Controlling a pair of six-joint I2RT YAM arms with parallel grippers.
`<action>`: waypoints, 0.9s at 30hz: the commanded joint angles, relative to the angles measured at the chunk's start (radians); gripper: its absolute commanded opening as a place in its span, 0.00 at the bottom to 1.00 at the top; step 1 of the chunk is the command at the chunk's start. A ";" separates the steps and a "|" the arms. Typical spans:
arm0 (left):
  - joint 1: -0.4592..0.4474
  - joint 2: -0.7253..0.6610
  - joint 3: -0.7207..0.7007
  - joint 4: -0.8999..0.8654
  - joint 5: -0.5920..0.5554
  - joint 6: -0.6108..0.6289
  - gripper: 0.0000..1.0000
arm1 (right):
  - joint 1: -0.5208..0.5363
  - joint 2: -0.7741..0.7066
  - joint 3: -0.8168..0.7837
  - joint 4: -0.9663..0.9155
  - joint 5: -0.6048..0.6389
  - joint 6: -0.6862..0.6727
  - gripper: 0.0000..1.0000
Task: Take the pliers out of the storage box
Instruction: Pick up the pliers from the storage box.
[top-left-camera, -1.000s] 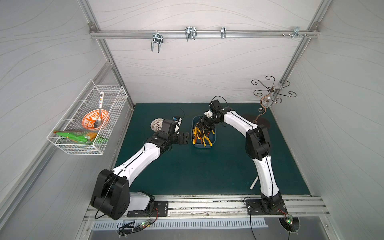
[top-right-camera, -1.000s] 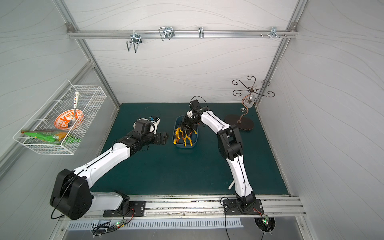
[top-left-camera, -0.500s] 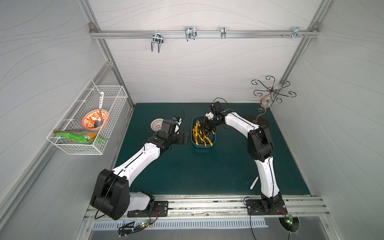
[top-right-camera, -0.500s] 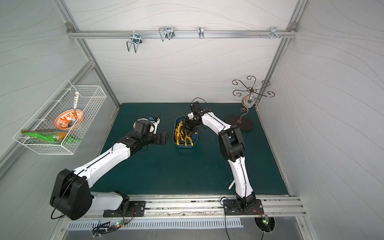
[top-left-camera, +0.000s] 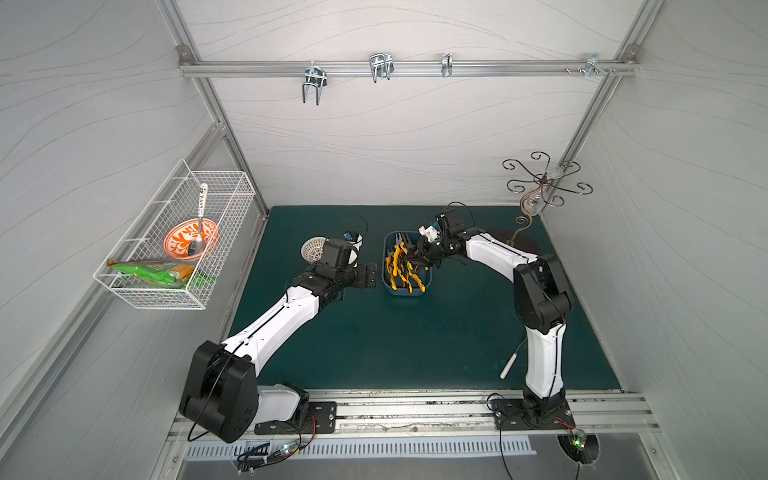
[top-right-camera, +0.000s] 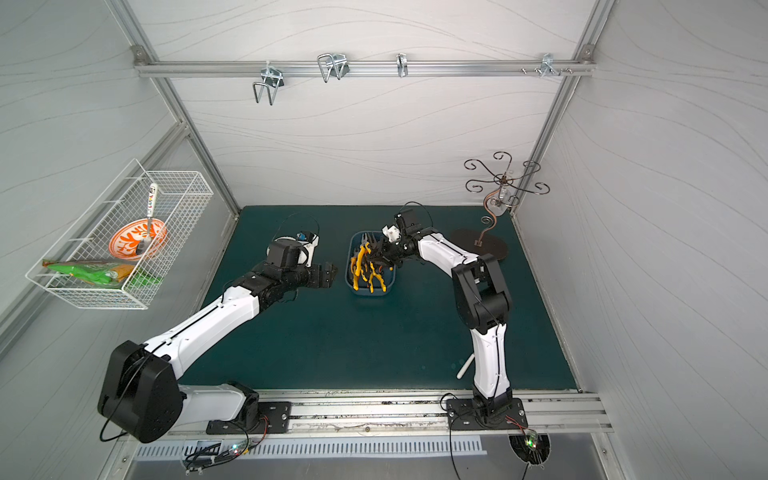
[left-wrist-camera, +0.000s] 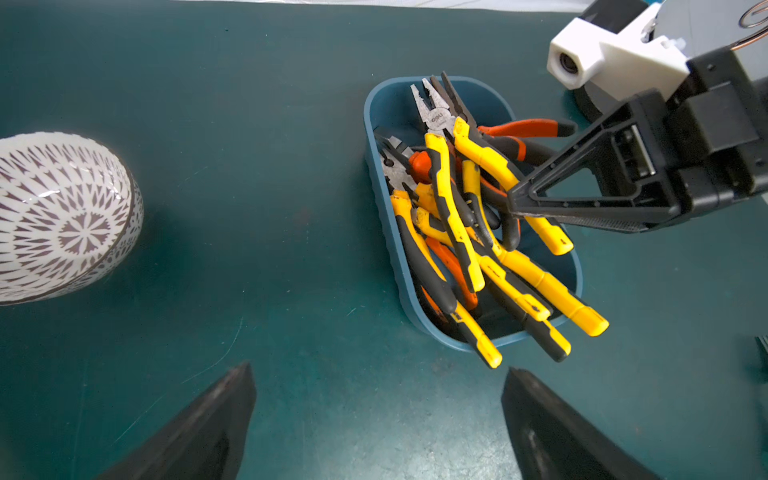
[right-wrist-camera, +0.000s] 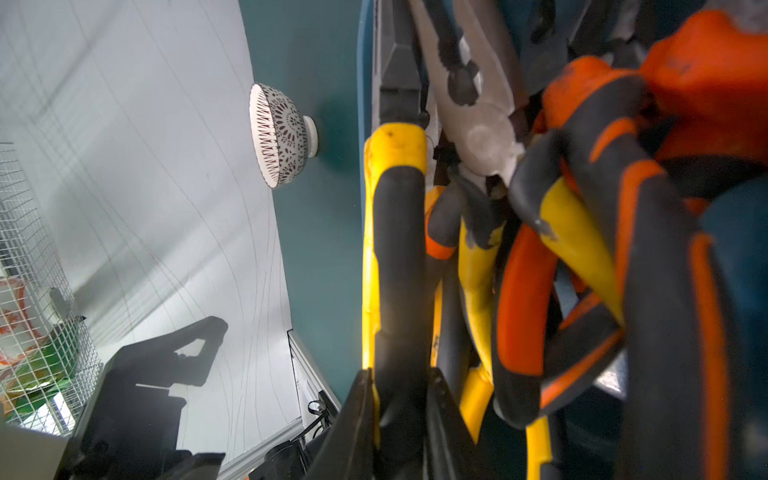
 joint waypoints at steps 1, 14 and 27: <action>0.005 -0.017 0.026 0.061 0.058 -0.034 0.99 | -0.026 -0.104 -0.036 0.128 -0.018 -0.056 0.00; 0.118 0.114 -0.037 0.643 0.567 -0.751 0.88 | -0.062 -0.262 -0.212 0.353 -0.238 -0.032 0.00; 0.039 0.231 0.019 0.858 0.632 -0.888 0.56 | -0.047 -0.300 -0.285 0.615 -0.404 0.130 0.00</action>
